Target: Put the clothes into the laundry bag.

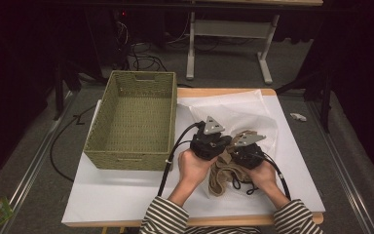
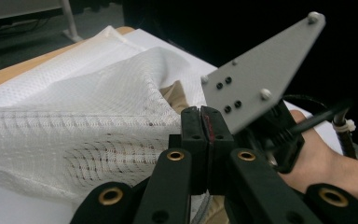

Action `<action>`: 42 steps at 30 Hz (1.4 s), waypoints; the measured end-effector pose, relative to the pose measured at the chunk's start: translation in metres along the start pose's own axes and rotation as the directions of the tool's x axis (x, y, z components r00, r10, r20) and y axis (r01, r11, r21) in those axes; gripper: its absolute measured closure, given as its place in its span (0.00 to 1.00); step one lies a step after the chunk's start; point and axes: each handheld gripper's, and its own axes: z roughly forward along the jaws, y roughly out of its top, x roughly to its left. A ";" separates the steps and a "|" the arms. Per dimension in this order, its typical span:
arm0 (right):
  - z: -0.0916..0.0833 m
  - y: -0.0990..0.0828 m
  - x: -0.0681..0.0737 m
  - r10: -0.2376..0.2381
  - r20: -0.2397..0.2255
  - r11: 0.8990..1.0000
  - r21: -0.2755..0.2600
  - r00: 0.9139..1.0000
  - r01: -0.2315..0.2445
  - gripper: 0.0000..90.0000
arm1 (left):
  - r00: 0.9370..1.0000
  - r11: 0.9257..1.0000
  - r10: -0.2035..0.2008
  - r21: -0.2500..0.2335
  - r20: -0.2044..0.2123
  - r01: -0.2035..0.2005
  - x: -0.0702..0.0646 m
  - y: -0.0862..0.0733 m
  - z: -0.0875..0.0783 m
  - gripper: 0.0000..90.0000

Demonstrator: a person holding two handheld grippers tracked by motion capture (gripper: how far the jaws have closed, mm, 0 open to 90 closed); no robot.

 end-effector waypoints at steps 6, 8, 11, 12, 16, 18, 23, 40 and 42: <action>-0.008 -0.002 0.001 0.015 -0.049 1.000 -0.011 0.999 -0.015 0.76 | 0.999 0.999 -0.052 0.000 -0.015 0.052 0.017 0.000 0.001 0.99; -0.022 -0.003 0.003 0.014 -0.042 0.999 -0.034 0.999 -0.016 0.69 | 0.999 0.999 -0.051 -0.002 -0.015 0.051 0.019 -0.001 -0.001 0.99; -0.044 -0.006 0.009 -0.013 0.000 0.998 -0.062 1.000 0.013 0.65 | 0.998 0.999 -0.053 -0.008 -0.015 0.053 0.019 0.001 -0.003 0.99; -0.052 -0.007 0.009 -0.021 0.001 0.997 -0.077 1.000 0.021 0.63 | 0.999 0.999 -0.052 -0.009 -0.016 0.052 0.019 0.001 -0.003 0.99; -0.074 -0.013 0.002 -0.004 -0.010 0.993 -0.115 1.000 0.003 0.57 | 0.999 0.999 -0.039 -0.010 -0.030 0.038 0.021 0.000 -0.004 0.99; -0.086 -0.016 -0.006 0.026 -0.008 0.990 -0.141 1.000 -0.027 0.55 | 0.998 0.999 -0.047 -0.005 -0.036 0.047 0.022 0.000 -0.002 0.99; -0.095 -0.019 -0.042 0.201 0.053 0.965 -0.184 0.978 -0.188 0.46 | 0.999 0.999 -0.032 -0.005 -0.036 0.032 0.021 -0.002 -0.001 0.99; -0.021 -0.021 -0.083 0.282 -0.121 0.956 -0.052 0.952 -0.290 1.00 | 0.999 0.999 -0.040 -0.013 -0.027 0.040 0.023 0.001 0.002 0.99; -0.026 -0.020 -0.079 0.257 -0.115 0.961 -0.073 0.960 -0.266 1.00 | 0.999 0.999 -0.044 -0.017 -0.027 0.043 0.023 0.002 0.002 0.99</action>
